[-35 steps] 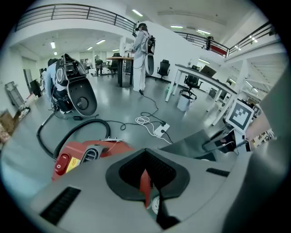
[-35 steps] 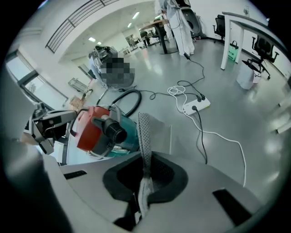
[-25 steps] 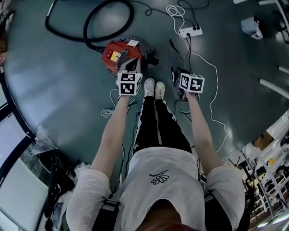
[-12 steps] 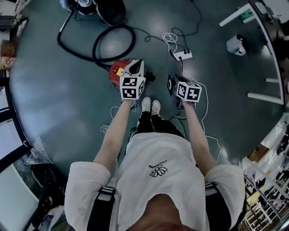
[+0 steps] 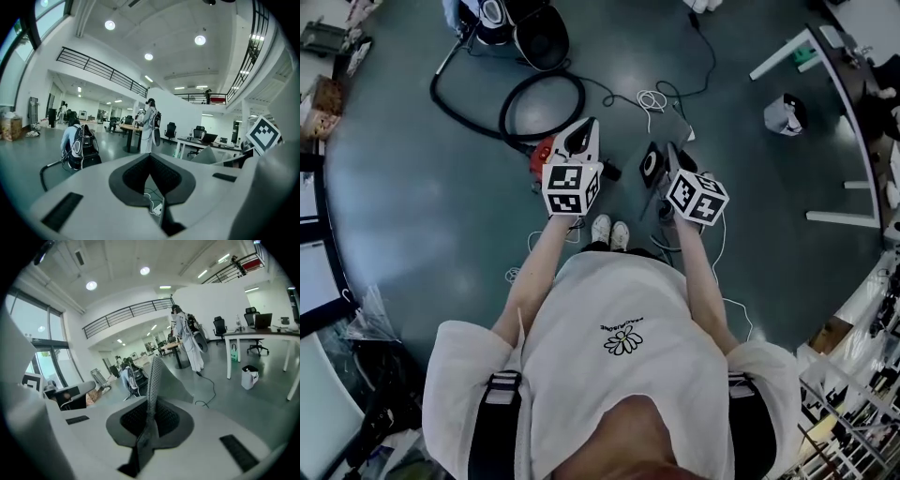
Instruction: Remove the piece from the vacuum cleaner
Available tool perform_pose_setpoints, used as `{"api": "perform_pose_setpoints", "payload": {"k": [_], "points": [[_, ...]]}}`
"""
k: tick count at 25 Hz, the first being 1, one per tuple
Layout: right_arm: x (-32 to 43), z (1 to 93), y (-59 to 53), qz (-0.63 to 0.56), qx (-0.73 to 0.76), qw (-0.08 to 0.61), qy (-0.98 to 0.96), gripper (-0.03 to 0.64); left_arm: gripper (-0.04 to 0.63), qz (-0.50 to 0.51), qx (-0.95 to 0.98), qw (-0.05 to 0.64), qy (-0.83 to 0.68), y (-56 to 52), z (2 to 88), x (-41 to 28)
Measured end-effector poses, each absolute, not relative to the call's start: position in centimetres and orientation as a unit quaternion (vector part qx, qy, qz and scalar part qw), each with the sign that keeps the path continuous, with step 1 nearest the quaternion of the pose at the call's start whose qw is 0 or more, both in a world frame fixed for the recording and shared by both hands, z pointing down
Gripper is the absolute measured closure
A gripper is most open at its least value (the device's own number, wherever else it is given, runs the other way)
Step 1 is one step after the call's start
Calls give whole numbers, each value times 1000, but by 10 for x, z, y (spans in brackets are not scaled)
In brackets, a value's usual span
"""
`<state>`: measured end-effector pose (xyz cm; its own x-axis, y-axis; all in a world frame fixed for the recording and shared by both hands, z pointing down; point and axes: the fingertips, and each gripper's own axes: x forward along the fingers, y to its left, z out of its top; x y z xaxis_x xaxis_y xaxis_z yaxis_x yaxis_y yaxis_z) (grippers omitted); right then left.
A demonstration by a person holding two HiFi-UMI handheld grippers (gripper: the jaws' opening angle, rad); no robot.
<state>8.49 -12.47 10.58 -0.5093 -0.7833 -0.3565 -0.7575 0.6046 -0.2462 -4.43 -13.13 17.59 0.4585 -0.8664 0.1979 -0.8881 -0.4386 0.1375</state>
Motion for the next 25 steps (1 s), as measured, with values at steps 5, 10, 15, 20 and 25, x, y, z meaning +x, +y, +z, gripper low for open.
{"api": "perform_pose_setpoints", "payload": {"k": [5,10,15,20,25], "points": [[110,158,-94,-207,-580,-20,788,594,592,3,857,54,-513,-123,117,-46],[105,122,-82,-156,-576,0,802,594,592,-35,859,19,-510,-116,78,-51],[99,96,-70,-124,-568,3,814,594,592,-61,863,8,-502,-105,59,-50],[103,75,-68,-106,-581,22,807,594,592,-71,869,-5,-491,-100,48,-41],[109,59,-66,-97,-583,43,806,594,592,-73,868,-8,-491,-95,45,-38]]}}
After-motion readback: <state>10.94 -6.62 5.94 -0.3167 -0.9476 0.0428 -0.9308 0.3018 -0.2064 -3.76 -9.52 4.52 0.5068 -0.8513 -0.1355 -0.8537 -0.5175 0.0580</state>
